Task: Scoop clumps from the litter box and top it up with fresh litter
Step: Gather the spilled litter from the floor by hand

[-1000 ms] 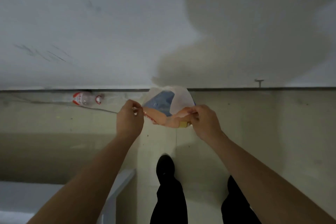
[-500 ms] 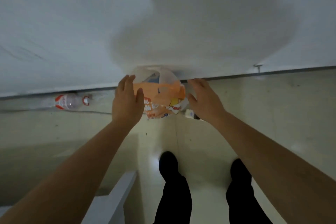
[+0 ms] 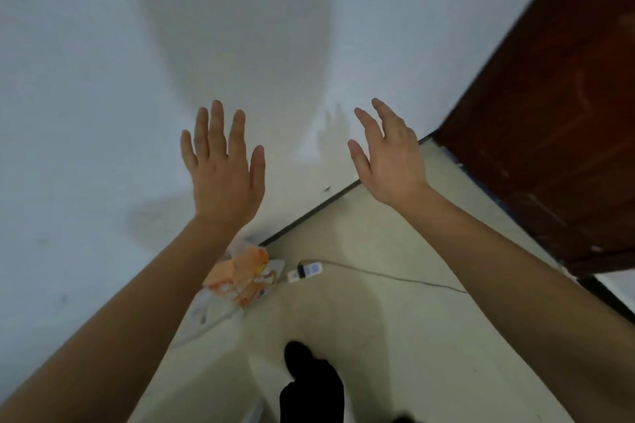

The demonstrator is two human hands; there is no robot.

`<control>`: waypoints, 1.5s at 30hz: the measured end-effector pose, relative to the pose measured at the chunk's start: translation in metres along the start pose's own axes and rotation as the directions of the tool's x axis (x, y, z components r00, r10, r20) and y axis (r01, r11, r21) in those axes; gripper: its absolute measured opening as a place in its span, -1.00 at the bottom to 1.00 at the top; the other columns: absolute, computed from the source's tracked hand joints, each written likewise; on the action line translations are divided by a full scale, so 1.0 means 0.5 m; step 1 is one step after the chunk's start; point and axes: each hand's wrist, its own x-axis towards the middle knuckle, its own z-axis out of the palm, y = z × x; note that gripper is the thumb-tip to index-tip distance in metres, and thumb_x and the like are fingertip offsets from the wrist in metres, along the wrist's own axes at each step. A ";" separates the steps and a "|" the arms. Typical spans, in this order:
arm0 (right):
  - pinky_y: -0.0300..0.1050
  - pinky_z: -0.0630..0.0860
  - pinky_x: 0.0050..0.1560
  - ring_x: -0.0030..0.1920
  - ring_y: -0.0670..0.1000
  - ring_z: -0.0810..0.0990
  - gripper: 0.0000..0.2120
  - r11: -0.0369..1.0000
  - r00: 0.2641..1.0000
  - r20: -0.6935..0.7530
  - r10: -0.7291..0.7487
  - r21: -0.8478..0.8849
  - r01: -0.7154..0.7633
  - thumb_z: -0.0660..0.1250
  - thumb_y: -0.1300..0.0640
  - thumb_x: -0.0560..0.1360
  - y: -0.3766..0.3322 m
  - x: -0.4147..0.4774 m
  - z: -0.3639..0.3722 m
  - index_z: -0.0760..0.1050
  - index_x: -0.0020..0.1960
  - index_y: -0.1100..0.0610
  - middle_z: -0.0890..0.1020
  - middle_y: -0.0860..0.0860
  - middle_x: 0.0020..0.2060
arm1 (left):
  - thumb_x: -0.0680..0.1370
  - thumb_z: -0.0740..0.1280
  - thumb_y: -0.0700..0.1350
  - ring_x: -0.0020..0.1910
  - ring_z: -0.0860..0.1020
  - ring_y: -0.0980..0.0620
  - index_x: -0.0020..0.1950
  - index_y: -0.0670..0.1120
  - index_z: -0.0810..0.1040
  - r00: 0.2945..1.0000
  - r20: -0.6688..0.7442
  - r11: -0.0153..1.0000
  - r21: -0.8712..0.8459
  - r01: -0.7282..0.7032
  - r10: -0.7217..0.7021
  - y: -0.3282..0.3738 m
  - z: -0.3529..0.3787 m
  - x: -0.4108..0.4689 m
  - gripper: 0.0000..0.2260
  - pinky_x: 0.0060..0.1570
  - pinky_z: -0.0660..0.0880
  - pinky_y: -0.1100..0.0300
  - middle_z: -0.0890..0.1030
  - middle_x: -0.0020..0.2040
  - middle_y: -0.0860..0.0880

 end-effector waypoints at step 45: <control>0.12 0.05 0.53 0.58 0.14 0.03 -0.38 -0.326 -0.166 -0.483 0.860 -0.269 -0.906 -0.09 -0.21 0.66 1.053 -2.121 -1.304 -0.07 0.61 0.07 0.00 0.13 0.60 | 0.62 -0.02 0.14 0.55 0.07 -0.23 0.57 -0.12 0.12 -0.057 -0.142 -0.132 -0.595 -0.793 0.988 2.568 -0.279 -1.108 -0.43 0.44 0.10 -0.25 0.09 0.57 -0.23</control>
